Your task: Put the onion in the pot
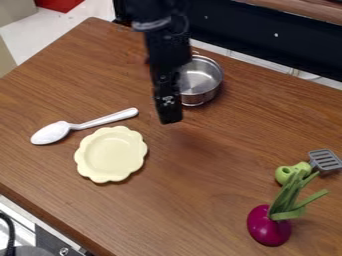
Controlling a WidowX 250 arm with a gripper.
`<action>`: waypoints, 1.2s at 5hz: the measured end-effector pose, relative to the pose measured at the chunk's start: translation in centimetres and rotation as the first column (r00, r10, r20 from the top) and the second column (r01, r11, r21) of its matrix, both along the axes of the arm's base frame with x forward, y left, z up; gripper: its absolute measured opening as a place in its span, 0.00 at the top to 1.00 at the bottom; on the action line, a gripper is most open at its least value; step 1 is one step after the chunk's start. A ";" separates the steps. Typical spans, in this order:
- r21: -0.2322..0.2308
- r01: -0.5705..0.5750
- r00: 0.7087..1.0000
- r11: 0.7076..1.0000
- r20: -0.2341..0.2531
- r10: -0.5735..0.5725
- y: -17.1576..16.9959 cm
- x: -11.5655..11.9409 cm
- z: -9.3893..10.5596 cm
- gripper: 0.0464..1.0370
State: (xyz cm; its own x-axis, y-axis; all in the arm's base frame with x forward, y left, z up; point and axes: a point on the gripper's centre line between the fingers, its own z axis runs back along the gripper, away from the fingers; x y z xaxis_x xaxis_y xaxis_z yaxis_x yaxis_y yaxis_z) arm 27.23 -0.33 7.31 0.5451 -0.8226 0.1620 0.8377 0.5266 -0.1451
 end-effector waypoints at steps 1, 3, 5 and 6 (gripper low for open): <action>-0.063 0.239 0.971 0.969 0.011 -0.239 -4.4 -1.9 -1.5 0.04; -0.054 0.449 0.893 0.892 0.072 -0.445 -9.7 -4.1 -2.2 0.04; -0.019 0.463 0.882 0.886 0.104 -0.459 -12.8 -4.7 -2.3 0.04; -0.011 0.466 0.882 0.885 0.088 -0.463 -13.3 -4.9 -3.2 0.04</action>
